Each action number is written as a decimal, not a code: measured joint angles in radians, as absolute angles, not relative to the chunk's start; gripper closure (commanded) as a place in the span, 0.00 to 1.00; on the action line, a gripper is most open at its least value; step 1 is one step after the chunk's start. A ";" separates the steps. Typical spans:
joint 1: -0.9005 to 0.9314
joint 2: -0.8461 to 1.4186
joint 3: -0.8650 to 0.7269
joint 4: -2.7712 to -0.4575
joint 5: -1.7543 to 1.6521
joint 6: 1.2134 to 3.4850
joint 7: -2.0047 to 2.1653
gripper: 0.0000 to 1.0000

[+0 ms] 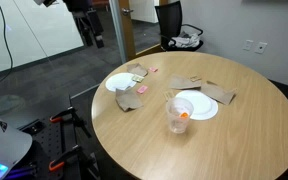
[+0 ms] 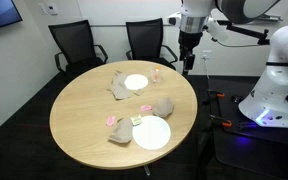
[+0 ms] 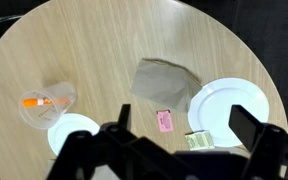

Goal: Remove the orange marker from the cup and put it on the table

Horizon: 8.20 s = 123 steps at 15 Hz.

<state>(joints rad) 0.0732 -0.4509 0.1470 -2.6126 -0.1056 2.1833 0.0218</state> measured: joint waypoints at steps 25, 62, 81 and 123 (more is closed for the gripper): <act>0.027 -0.456 0.046 -2.494 -0.188 2.184 -0.028 0.00; -0.107 0.001 -0.165 -2.258 -0.368 2.325 -0.963 0.00; -0.111 0.119 -0.159 -2.220 -0.387 2.378 -0.976 0.34; -0.133 0.498 -0.140 -1.970 -0.475 2.378 -1.001 0.69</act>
